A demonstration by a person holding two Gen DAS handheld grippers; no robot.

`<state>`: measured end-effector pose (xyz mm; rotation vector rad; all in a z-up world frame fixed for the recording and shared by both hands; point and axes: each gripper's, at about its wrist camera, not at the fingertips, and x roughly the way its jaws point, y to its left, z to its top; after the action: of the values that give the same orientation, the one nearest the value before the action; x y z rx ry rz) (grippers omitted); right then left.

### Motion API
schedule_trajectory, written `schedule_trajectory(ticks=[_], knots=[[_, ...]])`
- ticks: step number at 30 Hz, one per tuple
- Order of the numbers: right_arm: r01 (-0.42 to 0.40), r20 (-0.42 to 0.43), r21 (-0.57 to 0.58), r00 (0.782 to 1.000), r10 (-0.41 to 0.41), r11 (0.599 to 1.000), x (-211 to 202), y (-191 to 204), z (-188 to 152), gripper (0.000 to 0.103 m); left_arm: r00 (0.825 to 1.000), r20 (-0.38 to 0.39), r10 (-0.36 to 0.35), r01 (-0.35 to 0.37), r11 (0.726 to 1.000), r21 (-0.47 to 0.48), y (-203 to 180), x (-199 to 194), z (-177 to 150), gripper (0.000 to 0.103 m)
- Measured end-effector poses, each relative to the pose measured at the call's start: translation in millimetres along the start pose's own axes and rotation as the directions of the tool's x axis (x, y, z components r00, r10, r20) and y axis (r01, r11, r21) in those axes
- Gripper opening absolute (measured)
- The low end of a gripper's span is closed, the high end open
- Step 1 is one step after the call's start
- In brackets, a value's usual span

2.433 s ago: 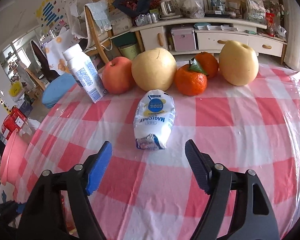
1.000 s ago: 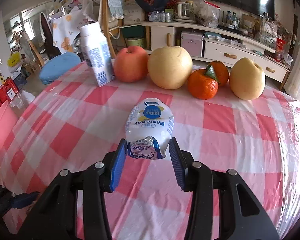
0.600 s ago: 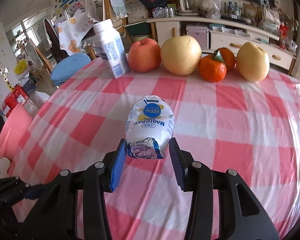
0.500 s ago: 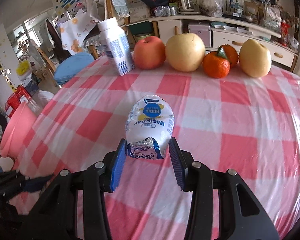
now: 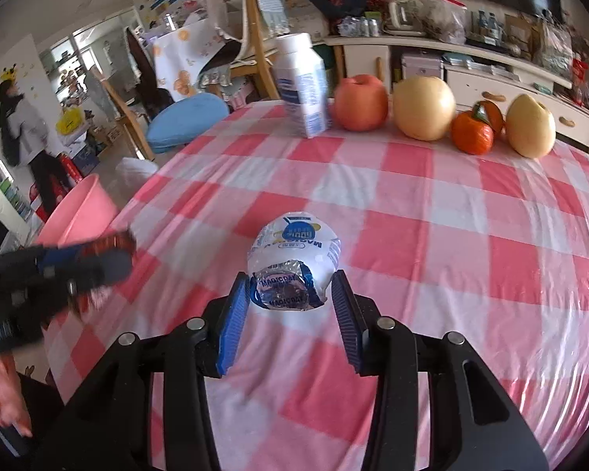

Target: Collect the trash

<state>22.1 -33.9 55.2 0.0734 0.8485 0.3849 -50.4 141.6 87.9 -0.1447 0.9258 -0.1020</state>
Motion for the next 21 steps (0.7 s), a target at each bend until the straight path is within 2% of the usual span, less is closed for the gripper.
schedule_trajectory(ticks=[12, 13, 14, 15, 18, 21], knots=[[-0.069, 0.002, -0.070, 0.998, 0.070, 0.995, 0, 71, 1, 0.042, 0.995, 0.095, 0.030, -0.017, 0.990, -0.139, 73, -44, 15, 0.039], [-0.081, 0.004, -0.076, 0.997, 0.081, 0.994, -1, 78, 3, 0.038, 0.993, 0.109, 0.037, -0.020, 0.987, -0.158, 82, -50, 17, 0.039], [-0.091, 0.004, -0.081, 0.996, 0.092, 0.993, -1, 85, 4, 0.026, 0.992, 0.117, 0.042, -0.022, 0.985, -0.172, 89, -54, 18, 0.039], [-0.103, 0.001, -0.088, 0.995, 0.103, 0.991, -1, 94, 6, 0.001, 0.991, 0.127, 0.049, -0.024, 0.982, -0.189, 97, -59, 19, 0.039], [-0.130, -0.009, -0.111, 0.992, 0.130, 0.985, 3, 114, 11, 0.003, 0.987, 0.147, 0.070, -0.035, 0.973, -0.230, 118, -69, 22, 0.039], [-0.101, -0.017, -0.159, 0.995, 0.100, 0.982, 12, 130, 11, 0.003, 0.984, 0.149, 0.096, -0.048, 0.954, -0.297, 149, -75, 22, 0.039]])
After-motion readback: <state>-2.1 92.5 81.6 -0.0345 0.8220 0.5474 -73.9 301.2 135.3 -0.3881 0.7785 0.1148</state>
